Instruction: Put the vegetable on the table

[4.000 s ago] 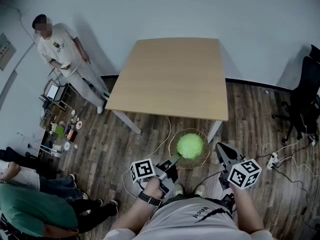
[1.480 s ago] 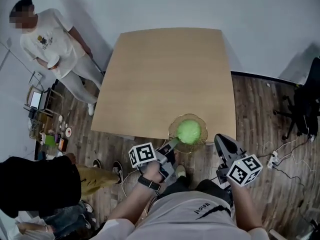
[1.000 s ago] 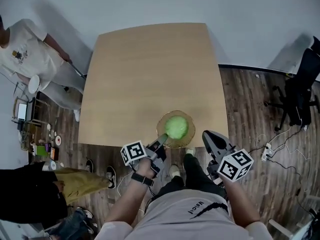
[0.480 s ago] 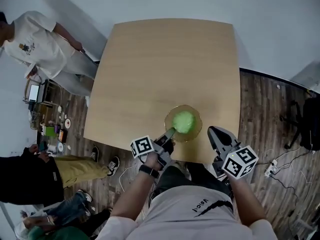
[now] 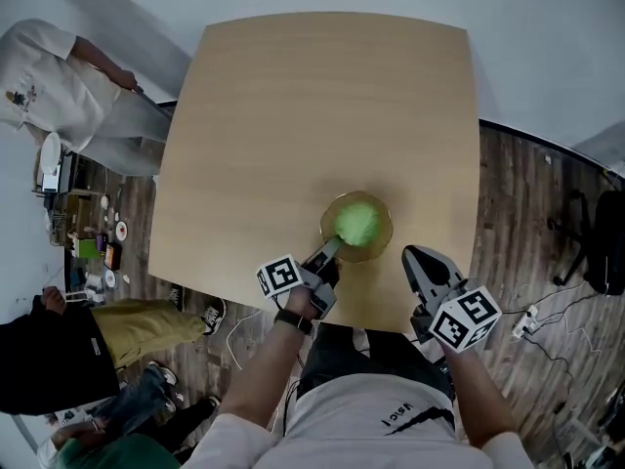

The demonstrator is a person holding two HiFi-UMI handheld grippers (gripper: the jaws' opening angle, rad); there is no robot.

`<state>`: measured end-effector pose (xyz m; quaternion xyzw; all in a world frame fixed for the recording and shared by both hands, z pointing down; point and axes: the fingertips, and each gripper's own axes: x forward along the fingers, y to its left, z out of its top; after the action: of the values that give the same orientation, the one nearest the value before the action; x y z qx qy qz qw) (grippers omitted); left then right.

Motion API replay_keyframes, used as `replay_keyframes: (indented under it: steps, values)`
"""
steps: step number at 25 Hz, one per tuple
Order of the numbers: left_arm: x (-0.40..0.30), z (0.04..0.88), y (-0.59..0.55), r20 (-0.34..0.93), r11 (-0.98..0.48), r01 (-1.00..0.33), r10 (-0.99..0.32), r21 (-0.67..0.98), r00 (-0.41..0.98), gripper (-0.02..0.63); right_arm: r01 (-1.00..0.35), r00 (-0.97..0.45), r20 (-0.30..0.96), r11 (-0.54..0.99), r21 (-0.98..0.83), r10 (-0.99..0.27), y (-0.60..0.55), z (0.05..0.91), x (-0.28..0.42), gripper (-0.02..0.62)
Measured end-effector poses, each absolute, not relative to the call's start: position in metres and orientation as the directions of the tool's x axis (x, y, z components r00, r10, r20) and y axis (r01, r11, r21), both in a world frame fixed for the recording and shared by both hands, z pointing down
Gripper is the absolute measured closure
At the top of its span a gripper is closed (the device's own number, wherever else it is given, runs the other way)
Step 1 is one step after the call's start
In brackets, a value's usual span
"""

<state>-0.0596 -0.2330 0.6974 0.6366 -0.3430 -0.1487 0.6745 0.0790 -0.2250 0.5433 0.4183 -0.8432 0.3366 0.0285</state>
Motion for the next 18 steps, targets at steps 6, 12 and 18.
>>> replay_keyframes:
  steps: [6, 12, 18]
  values:
    - [-0.062, 0.724, -0.241, 0.264, 0.146, -0.223, -0.647, 0.964, 0.715, 0.546, -0.732, -0.633, 0.32, 0.41, -0.544, -0.705, -0.24, 0.57, 0.065, 0.581]
    - [-0.063, 0.735, -0.239, 0.274, 0.153, -0.231, -0.643, 0.961, 0.715, 0.546, -0.735, -0.626, 0.32, 0.402, -0.546, -0.711, -0.234, 0.575, 0.065, 0.581]
    - [-0.062, 0.737, -0.237, 0.266, 0.152, -0.22, -0.643, 0.964, 0.718, 0.534, -0.739, -0.619, 0.326, 0.389, -0.551, -0.715, -0.225, 0.577, 0.069, 0.581]
